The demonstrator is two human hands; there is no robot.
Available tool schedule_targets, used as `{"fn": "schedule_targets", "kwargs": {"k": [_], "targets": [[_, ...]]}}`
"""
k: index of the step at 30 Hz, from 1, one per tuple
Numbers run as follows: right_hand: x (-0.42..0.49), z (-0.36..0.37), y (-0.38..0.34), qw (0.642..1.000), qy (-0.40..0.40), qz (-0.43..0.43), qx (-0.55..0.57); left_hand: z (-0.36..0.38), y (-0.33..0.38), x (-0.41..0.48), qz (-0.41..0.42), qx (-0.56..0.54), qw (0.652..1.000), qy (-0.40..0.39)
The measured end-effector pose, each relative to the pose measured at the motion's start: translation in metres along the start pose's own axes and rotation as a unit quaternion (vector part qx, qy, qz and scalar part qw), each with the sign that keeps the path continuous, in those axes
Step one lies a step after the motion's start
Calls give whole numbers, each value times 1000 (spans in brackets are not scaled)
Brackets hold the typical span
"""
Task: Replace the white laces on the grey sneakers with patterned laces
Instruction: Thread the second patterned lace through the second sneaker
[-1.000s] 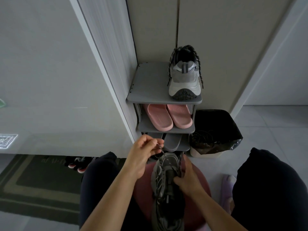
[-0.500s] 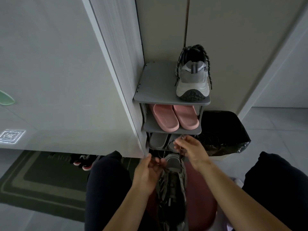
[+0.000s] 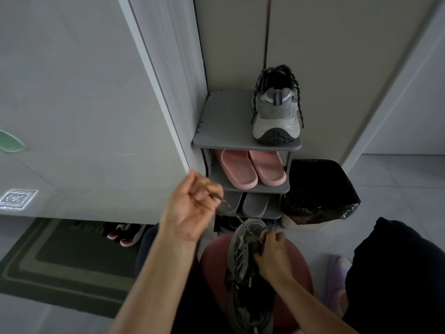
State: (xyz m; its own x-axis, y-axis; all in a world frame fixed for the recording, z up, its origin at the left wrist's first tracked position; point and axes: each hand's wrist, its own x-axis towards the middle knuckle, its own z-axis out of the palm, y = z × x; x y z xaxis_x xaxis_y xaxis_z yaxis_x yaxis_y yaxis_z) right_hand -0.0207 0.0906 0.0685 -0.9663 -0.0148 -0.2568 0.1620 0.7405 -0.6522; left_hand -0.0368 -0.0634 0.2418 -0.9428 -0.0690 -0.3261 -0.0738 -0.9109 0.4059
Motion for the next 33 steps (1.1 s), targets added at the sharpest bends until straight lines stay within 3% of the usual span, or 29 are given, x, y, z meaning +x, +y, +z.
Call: {"fn": "schedule_targets", "kwargs": {"k": [5, 7, 8, 9, 10, 11, 12, 13, 14, 16, 17, 19, 22, 23, 24, 26, 28, 30, 31, 33], "targets": [[1, 3, 2, 998, 14, 21, 49, 14, 69, -27, 95, -70, 983, -143], [2, 3, 2, 996, 18, 40, 72, 5, 73, -26, 129, 7, 989, -76], [2, 2, 1, 994, 17, 49, 91, -2, 67, -21, 145, 116, 983, -6], [3, 3, 2, 991, 14, 58, 117, -15, 55, -13, 159, 271, 946, 74], [4, 3, 3, 987, 9, 64, 147, -29, 38, -5, 159, 454, 865, 144], [4, 2, 5, 982, 2, 69, 178, -44, 19, 2, 142, 629, 748, 158], [5, 1, 5, 977, -8, 70, 203, -63, -2, 8, 110, 763, 626, 114], [5, 0, 6, 972, -20, 68, 223, -79, -22, 12, 69, 840, 535, 59], [6, -2, 7, 968, -36, 69, 237, -91, -42, 13, 26, 873, 487, 16], [7, -5, 11, 967, -56, 66, 240, -106, -75, 13, -30, 891, 452, -42], [8, -6, 13, 968, -62, 63, 234, -107, -87, 14, -17, 897, 439, -51], [10, -5, 17, 973, -65, 53, 217, -99, -97, 16, 4, 915, 402, -40], [8, -7, 15, 972, -57, 61, 219, -92, -95, 28, -49, 927, 369, -43], [7, -8, 13, 972, -52, 60, 223, -89, -92, 30, -67, 920, 383, -53], [6, -8, 12, 972, -48, 55, 222, -87, -90, 31, -86, 895, 434, -61], [6, -6, 12, 977, -30, 43, 208, -82, -82, 26, -133, 789, 596, -66], [7, -4, 12, 982, -10, 40, 184, -76, -68, 17, -160, 675, 717, -69], [7, -4, 9, 985, -11, 35, 167, -76, -54, 9, -170, 605, 774, -78], [7, -5, 8, 986, -20, 34, 164, -77, -48, 6, -172, 594, 782, -84], [6, -5, 6, 986, -22, 33, 159, -83, -43, 6, -179, 621, 760, -71]]}}
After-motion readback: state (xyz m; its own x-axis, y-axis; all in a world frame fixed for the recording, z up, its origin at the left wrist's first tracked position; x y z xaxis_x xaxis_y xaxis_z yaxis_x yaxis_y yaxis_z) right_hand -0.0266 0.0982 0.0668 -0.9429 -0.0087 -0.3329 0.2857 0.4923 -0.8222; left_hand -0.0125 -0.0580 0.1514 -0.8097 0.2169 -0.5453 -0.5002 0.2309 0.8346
